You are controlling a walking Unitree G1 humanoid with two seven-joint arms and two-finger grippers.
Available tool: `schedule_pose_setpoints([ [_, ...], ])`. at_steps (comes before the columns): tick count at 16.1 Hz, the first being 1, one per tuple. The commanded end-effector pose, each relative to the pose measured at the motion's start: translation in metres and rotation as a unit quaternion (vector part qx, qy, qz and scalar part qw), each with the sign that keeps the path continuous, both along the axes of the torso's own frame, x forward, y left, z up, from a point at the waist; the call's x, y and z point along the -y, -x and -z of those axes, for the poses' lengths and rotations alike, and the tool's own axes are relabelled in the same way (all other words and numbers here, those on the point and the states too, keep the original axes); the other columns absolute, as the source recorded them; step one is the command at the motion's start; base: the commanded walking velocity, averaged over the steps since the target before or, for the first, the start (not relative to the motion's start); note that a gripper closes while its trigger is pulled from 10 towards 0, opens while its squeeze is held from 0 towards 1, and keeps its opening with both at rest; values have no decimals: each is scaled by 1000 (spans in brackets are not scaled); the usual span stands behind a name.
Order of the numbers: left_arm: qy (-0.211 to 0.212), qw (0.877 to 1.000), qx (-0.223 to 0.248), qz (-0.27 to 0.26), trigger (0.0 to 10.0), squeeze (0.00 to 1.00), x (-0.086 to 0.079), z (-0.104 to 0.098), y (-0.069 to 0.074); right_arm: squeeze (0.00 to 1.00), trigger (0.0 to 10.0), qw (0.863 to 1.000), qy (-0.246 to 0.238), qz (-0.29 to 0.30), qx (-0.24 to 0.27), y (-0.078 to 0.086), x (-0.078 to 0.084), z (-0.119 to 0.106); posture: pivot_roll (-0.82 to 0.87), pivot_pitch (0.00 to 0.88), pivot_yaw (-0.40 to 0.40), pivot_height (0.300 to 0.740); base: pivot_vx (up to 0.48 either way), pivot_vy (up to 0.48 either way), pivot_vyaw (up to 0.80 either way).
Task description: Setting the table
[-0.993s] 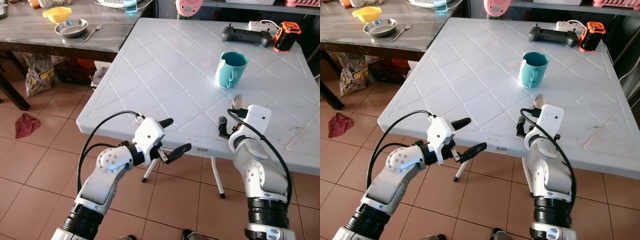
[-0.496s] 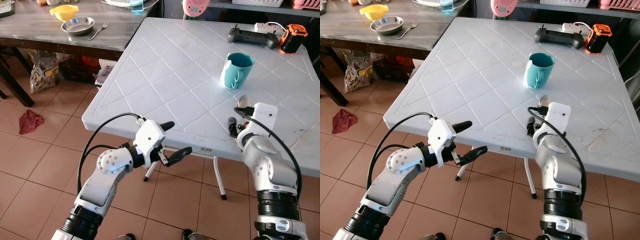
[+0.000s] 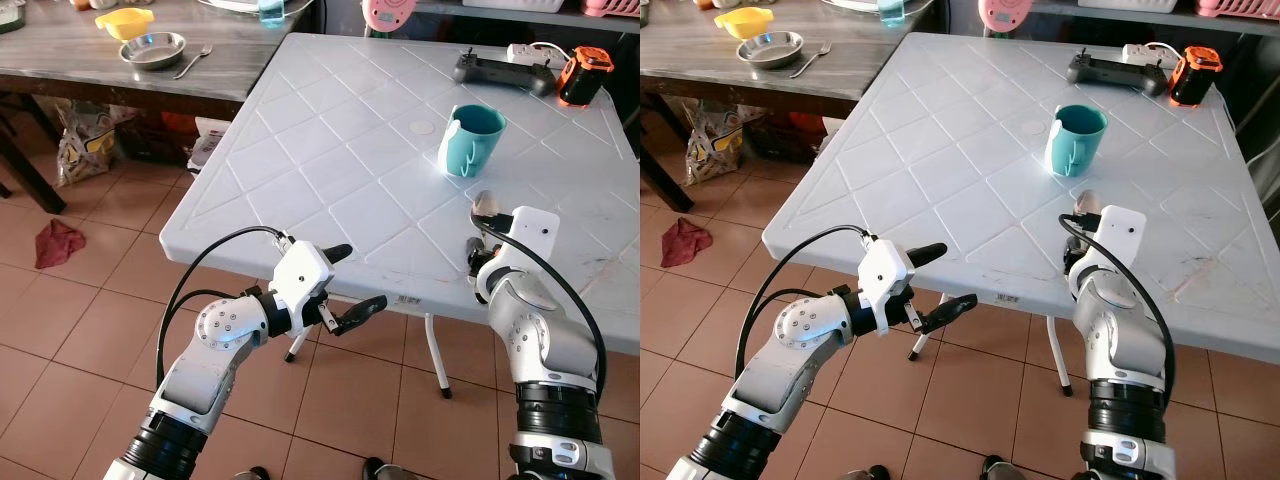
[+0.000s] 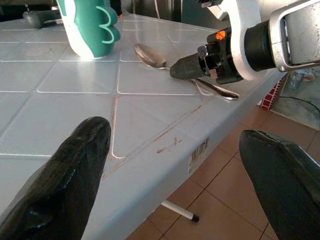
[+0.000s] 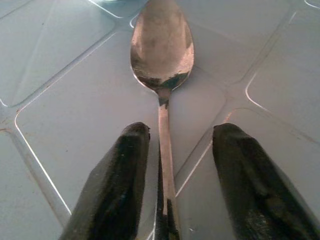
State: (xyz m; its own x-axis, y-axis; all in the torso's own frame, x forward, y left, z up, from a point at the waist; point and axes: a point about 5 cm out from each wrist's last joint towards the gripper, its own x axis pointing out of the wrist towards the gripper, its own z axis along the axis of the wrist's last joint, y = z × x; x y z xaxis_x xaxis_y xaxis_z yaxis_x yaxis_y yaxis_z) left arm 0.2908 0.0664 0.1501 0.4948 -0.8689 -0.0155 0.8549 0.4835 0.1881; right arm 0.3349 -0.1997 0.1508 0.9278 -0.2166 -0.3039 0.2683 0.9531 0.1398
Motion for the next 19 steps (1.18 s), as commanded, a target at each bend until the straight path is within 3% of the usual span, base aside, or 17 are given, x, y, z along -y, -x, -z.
schedule_pose_setpoints([
  [1,-4,1000,2,12,10000,0,1,0,3,0,0,998,-27,-6,-56,8,-4,26,40,196,36,740,0,0,0],
  [19,-12,1000,1,19,10000,0,2,3,6,0,0,997,-59,5,-46,12,-3,29,44,191,29,740,0,0,0],
])
